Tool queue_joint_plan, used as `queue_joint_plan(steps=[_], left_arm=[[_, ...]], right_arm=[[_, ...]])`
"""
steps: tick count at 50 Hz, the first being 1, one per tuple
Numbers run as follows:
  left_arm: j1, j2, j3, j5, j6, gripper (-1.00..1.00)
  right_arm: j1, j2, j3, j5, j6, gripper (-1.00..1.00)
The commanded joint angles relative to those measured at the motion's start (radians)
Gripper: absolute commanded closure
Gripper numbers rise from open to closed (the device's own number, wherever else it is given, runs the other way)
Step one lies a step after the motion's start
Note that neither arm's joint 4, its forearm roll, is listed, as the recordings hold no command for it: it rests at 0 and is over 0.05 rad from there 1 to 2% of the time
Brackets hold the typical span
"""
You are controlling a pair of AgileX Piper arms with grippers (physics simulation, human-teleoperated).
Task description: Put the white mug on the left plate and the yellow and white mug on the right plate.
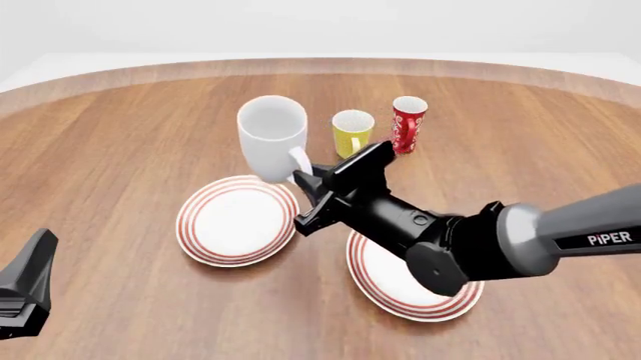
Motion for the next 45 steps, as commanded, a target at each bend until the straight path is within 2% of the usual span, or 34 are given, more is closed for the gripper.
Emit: queue_joint_plan(steps=[1, 45], left_arm=[[0.0, 0.0, 0.0, 0.0, 0.0, -1.0], [0.0, 0.0, 0.0, 0.0, 0.0, -1.0]], right_arm=[[0.036, 0.048, -0.039, -0.002, 0.016, 1.0], [0.106, 0.23, -0.136, -0.005, 0.067, 1.0]])
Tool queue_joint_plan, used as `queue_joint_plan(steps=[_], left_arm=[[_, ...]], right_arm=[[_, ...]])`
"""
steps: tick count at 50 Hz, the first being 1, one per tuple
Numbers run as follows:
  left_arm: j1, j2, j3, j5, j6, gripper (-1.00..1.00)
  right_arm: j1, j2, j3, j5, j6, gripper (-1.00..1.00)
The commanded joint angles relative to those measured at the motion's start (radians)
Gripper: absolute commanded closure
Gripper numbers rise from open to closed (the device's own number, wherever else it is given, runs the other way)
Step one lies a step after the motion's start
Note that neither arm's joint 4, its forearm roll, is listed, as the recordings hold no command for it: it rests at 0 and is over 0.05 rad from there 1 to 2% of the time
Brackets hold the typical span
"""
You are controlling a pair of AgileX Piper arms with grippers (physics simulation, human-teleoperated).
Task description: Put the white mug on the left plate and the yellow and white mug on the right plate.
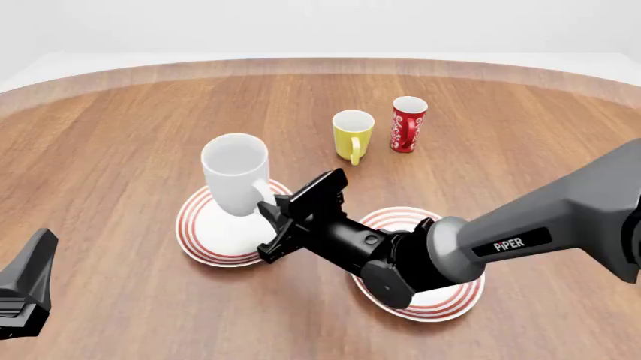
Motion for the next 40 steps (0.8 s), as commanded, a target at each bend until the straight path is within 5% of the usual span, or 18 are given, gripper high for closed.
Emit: queue_joint_plan(steps=[1, 40], left_arm=[[0.0, 0.0, 0.0, 0.0, 0.0, -1.0], [0.0, 0.0, 0.0, 0.0, 0.0, -1.0]], right_arm=[[0.013, 0.041, -0.023, -0.004, 0.017, 1.0], [0.026, 0.092, -0.046, 0.001, 0.04, 1.0]])
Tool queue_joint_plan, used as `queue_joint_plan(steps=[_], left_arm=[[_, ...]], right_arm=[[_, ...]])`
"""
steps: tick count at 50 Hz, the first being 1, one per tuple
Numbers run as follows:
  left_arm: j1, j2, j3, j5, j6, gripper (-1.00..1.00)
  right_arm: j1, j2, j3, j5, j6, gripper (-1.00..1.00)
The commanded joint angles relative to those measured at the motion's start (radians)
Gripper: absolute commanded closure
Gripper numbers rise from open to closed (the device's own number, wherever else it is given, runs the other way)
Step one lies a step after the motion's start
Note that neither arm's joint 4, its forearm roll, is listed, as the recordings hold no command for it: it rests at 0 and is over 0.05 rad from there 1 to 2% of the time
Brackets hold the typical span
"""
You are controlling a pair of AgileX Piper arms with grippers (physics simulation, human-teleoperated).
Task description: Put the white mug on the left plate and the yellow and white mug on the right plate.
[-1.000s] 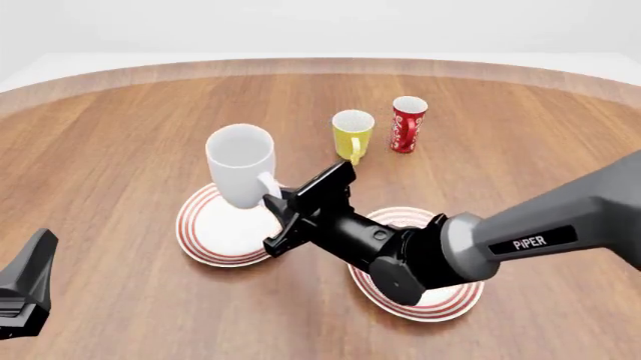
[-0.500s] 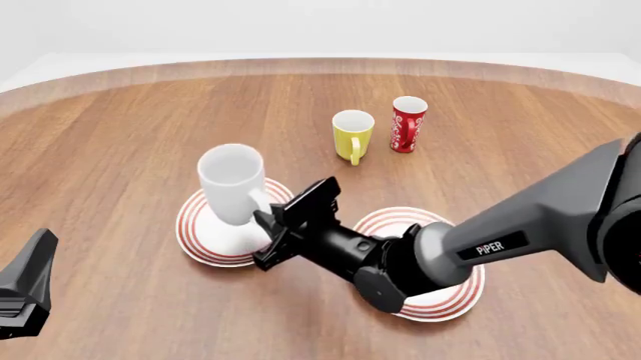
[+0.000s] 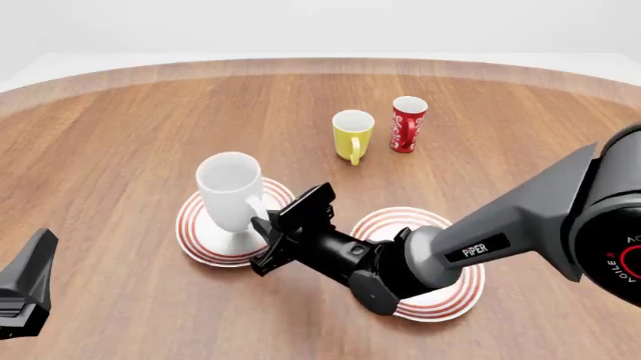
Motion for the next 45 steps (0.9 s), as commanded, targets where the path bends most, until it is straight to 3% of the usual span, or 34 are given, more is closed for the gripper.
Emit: queue_joint_plan(steps=[1, 32, 33, 45], left_arm=[[0.0, 0.0, 0.0, 0.0, 0.0, -1.0], [0.0, 0.0, 0.0, 0.0, 0.0, -1.0], [0.0, 0.0, 0.0, 0.0, 0.0, -1.0], [0.0, 0.0, 0.0, 0.0, 0.0, -1.0]], right_arm=[[0.004, 0.005, -0.01, 0.003, 0.012, 1.0], [-0.004, 0.039, -0.031, 0.02, 0.019, 1.0], [-0.004, 0.039, -0.032, 0.021, 0.019, -1.0], [-0.001, 0.044, -0.037, 0.029, 0.025, -1.0]])
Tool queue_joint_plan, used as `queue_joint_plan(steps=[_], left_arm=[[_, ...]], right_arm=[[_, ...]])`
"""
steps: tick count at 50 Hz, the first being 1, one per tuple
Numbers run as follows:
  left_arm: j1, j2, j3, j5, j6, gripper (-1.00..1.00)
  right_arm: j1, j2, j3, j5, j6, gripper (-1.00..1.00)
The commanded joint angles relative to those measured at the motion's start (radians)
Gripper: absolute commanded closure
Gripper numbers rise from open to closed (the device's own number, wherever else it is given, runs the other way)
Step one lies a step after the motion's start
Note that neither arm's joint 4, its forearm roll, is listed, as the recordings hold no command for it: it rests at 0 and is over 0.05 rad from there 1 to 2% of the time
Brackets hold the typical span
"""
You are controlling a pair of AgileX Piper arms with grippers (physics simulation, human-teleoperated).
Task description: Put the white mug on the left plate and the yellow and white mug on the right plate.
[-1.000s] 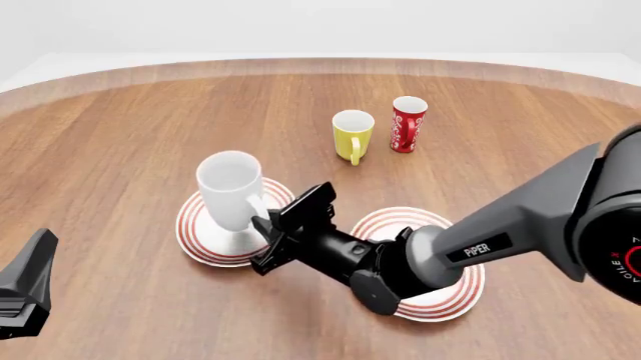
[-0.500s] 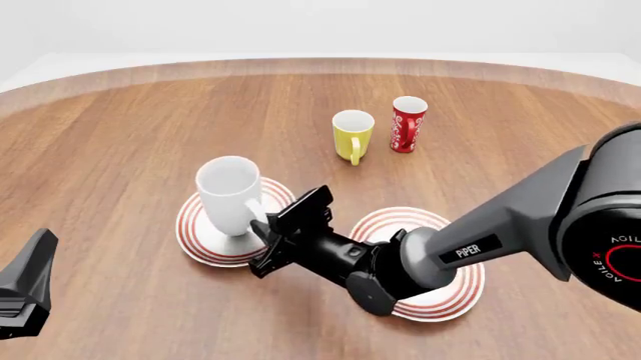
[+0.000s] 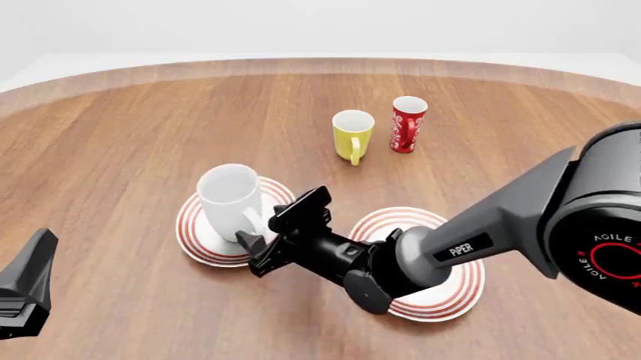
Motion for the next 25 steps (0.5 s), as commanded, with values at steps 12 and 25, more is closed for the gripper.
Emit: queue_joint_plan(steps=[12, 25], left_arm=[[0.0, 0.0, 0.0, 0.0, 0.0, -1.0], [0.0, 0.0, 0.0, 0.0, 0.0, -1.0]], right_arm=[[0.001, -0.012, 0.014, 0.001, 0.012, -1.0], [-0.009, -0.057, 0.055, -0.011, 0.013, -1.0]])
